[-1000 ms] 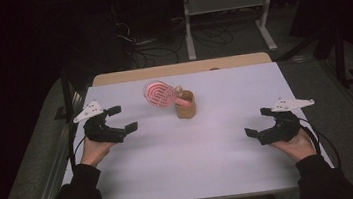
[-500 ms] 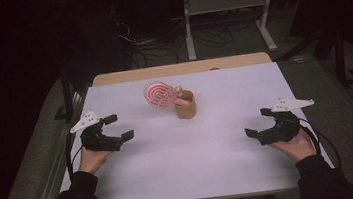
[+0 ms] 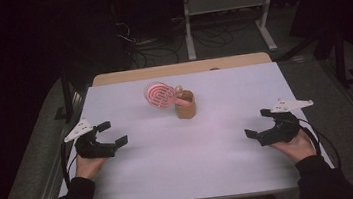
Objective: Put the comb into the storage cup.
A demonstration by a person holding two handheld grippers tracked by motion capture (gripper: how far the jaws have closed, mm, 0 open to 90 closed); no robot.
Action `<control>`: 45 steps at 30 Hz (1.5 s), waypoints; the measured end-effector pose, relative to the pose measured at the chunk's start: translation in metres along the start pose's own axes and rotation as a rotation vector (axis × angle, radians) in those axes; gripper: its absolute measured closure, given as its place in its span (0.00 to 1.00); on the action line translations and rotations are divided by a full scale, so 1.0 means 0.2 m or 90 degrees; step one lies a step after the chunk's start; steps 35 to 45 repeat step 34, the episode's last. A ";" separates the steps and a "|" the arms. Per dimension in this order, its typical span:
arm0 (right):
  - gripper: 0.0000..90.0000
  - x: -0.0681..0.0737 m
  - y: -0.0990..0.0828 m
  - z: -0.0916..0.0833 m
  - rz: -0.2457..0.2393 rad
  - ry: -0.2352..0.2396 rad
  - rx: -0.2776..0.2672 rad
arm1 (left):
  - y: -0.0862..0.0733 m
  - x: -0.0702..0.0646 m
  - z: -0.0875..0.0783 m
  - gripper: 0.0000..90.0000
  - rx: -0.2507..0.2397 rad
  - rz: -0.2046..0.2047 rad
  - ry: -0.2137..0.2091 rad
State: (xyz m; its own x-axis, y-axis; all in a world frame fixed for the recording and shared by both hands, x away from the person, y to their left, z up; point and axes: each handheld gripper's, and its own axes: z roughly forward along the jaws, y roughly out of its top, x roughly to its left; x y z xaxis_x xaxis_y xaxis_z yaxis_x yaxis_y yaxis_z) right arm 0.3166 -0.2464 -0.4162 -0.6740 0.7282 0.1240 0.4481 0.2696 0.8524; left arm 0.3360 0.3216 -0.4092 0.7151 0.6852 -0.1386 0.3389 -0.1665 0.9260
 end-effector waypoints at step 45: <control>0.00 0.01 -0.08 0.00 0.010 -0.004 0.018 | -0.15 0.05 -0.15 0.00 -0.043 -0.016 0.082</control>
